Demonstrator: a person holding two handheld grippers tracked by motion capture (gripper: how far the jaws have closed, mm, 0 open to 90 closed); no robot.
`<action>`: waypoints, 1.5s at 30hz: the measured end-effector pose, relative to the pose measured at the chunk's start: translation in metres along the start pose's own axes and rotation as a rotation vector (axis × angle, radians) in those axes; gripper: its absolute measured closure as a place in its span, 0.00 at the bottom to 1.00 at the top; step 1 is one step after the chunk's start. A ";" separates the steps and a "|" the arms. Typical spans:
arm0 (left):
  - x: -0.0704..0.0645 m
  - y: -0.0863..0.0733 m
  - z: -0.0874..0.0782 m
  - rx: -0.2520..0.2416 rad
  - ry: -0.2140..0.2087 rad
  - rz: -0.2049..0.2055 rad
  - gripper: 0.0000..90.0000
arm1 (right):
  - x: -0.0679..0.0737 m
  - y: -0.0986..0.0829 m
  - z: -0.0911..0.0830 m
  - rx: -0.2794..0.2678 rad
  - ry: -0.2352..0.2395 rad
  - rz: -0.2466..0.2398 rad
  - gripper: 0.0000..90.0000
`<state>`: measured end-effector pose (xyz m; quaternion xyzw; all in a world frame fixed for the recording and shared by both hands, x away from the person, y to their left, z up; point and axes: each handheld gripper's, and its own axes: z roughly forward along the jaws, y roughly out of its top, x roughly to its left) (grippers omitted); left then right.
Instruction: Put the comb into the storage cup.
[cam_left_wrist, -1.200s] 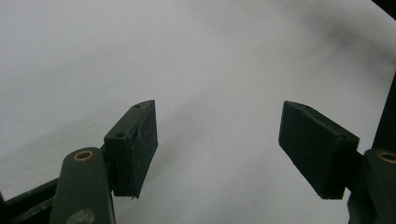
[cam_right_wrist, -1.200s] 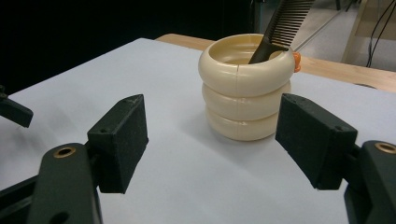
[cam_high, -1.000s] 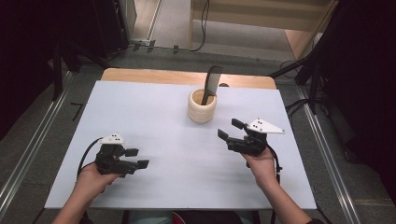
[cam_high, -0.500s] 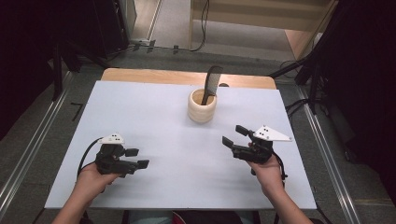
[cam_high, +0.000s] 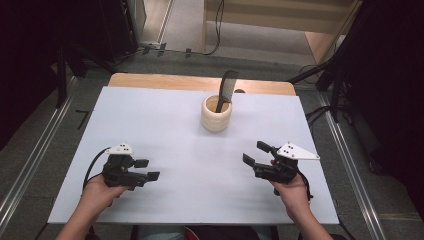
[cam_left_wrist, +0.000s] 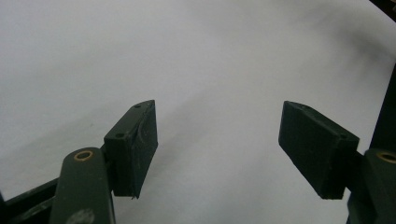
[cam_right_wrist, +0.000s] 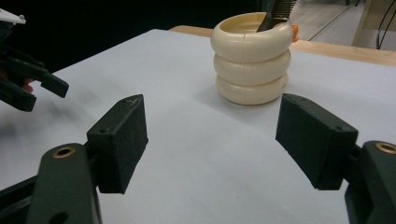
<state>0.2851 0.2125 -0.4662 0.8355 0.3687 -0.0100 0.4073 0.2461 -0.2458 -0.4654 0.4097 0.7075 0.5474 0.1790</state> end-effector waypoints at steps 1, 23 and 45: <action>0.000 0.000 0.000 0.000 -0.001 0.000 0.32 | 0.000 -0.001 -0.001 -0.001 0.002 0.000 0.26; -0.001 0.000 0.000 -0.003 -0.005 -0.001 0.32 | -0.005 -0.015 -0.024 0.002 -0.015 0.012 0.25; -0.001 0.000 -0.001 -0.004 -0.013 0.004 0.32 | -0.008 -0.021 -0.033 0.018 -0.030 0.016 0.25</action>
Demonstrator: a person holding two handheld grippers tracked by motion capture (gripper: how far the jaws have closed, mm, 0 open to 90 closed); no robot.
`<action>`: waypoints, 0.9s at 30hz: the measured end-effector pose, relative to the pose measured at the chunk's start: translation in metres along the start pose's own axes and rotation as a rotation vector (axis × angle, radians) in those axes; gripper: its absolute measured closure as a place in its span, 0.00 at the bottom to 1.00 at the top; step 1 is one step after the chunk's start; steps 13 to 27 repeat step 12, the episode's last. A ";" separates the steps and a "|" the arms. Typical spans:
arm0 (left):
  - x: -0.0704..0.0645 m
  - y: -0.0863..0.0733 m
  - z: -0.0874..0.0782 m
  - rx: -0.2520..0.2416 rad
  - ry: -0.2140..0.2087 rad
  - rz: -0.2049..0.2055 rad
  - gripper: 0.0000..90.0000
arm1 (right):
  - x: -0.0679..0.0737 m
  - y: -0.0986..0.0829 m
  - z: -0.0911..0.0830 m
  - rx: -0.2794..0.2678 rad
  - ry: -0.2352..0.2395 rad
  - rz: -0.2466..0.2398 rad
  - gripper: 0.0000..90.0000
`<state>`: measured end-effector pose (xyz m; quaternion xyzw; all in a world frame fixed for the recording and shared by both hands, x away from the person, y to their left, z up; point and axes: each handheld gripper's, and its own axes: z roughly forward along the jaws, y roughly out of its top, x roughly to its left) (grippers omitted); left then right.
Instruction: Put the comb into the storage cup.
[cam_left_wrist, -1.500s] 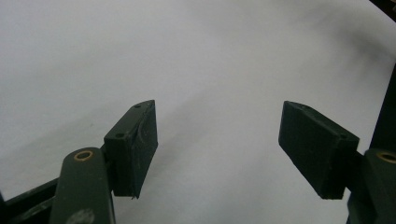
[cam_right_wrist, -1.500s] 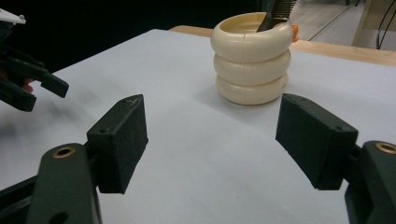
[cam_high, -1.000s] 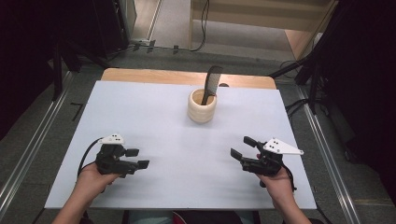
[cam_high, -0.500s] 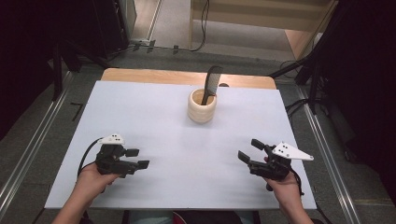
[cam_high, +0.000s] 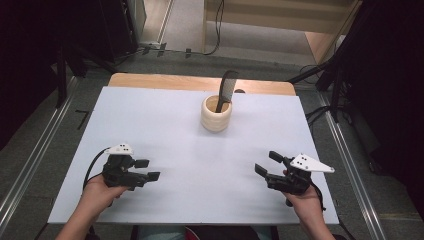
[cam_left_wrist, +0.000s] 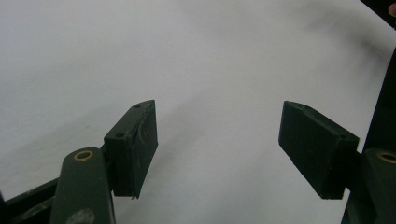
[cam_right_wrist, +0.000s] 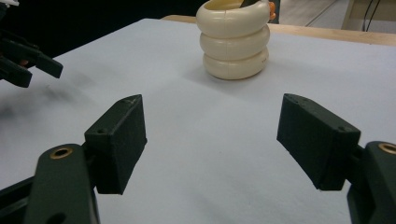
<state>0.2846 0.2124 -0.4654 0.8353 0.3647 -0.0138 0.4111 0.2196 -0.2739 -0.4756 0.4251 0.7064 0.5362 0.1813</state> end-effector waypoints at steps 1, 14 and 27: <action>0.000 0.000 0.000 -0.001 -0.001 -0.001 0.32 | 0.000 0.000 0.000 0.000 0.000 0.001 0.25; 0.000 0.001 0.000 -0.006 -0.004 -0.005 0.32 | -0.001 0.000 -0.001 -0.001 0.001 0.019 0.24; 0.000 0.001 0.000 -0.006 -0.004 -0.005 0.32 | -0.001 0.000 -0.001 -0.001 0.001 0.019 0.24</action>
